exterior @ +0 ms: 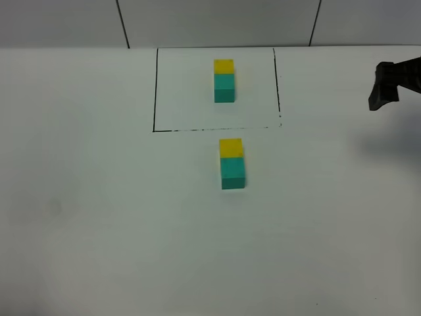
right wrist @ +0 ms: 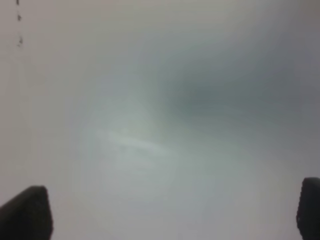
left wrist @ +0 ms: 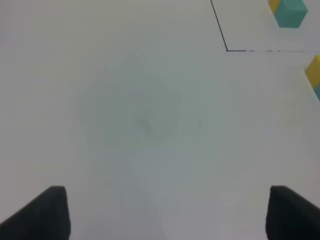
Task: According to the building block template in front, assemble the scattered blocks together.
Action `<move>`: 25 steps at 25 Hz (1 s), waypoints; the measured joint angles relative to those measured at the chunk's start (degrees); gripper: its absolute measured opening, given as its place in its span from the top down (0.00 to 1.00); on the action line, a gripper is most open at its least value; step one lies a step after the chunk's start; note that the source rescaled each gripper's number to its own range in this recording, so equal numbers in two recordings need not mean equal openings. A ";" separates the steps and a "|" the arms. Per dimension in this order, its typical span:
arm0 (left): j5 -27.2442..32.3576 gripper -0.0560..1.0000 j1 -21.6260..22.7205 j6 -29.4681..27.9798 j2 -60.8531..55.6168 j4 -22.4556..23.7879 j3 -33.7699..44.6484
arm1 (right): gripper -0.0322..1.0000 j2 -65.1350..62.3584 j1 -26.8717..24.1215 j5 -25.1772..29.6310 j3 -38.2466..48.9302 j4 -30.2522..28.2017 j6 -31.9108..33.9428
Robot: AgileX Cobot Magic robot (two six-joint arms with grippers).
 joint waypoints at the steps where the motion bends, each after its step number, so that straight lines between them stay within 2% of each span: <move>1: 0.00 0.32 0.00 0.00 0.00 0.00 0.00 | 0.00 -2.16 0.00 -0.14 1.23 0.00 -0.14; 14: 0.00 0.32 0.00 0.00 0.00 0.00 0.00 | 0.00 -36.47 -0.03 1.29 23.12 0.07 1.80; 25: 0.00 0.32 0.00 0.00 0.00 0.00 0.00 | 0.00 -61.43 -0.03 4.32 36.18 0.07 3.19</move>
